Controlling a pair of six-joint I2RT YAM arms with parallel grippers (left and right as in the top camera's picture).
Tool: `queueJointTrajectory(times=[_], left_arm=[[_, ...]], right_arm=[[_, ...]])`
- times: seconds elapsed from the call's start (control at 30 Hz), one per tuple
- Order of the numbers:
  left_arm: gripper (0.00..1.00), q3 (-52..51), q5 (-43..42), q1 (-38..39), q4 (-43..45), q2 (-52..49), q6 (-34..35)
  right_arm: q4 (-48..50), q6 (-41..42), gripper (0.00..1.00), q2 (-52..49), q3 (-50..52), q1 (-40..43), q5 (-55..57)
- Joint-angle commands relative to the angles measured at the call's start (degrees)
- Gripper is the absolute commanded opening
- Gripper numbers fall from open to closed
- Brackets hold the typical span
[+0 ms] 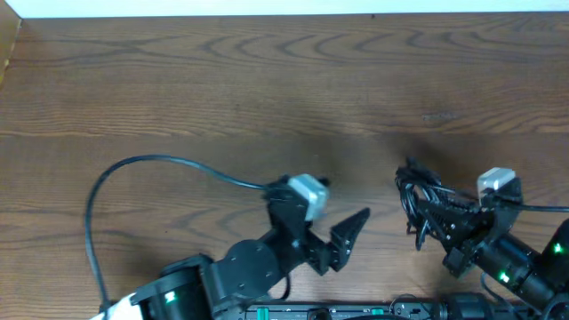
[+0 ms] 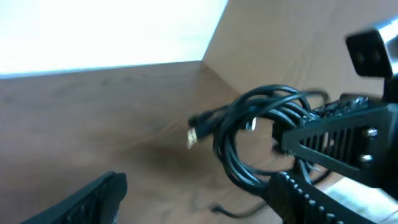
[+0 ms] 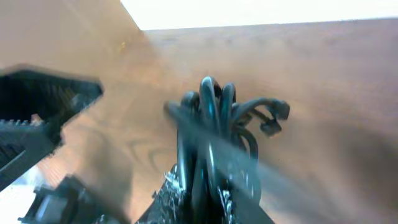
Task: Untangle cables
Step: 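Grasp the cable loops with the right gripper beside the left gripper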
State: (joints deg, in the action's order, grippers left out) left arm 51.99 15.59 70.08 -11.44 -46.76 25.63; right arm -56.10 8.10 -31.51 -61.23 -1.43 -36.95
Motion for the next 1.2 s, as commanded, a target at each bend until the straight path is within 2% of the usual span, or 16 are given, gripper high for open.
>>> queueJointTrajectory(times=[0.0, 0.2, 0.4, 0.53, 0.83, 0.93, 1.03, 1.07, 1.17], left_arm=[[0.8, 0.92, 0.22, 0.02, -0.98, 1.73, 13.0], [0.85, 0.92, -5.7, 0.02, 0.07, 1.46, 16.92], [0.85, 0.92, -11.54, 0.02, 3.13, -0.72, 16.9], [0.85, 0.9, -12.24, 0.02, 4.22, -2.01, 16.9], [0.82, 0.9, -14.84, 0.02, 10.21, -4.31, 16.9], [0.75, 0.9, -14.78, 0.02, 10.75, -4.87, 16.9], [0.49, 0.9, -14.78, 0.02, 11.37, -5.2, 16.9], [0.44, 0.92, -14.78, 0.02, 11.65, -5.27, 16.92], [0.43, 0.9, -14.78, 0.02, 12.0, -5.33, 16.9]], right_arm=[[3.15, 2.82, 0.01, -0.02, -0.9, -0.15, -1.57], [9.84, 3.89, 0.01, -0.02, -0.9, -0.15, -11.78], [14.01, 8.9, 0.01, -0.02, -0.9, -0.15, -14.47], [16.98, 13.4, 0.01, -0.02, -0.9, -0.15, -15.26], [20.39, 17.4, 0.01, -0.02, -0.9, -0.17, -21.35], [20.39, 17.38, 0.01, -0.02, -0.9, -0.17, -22.86], [20.37, 17.38, 0.01, -0.02, -0.9, -0.17, -23.91], [20.39, 17.38, 0.01, -0.02, -0.9, -0.17, -23.91], [20.59, 17.4, 0.01, -0.02, -0.9, -0.17, -24.48]])
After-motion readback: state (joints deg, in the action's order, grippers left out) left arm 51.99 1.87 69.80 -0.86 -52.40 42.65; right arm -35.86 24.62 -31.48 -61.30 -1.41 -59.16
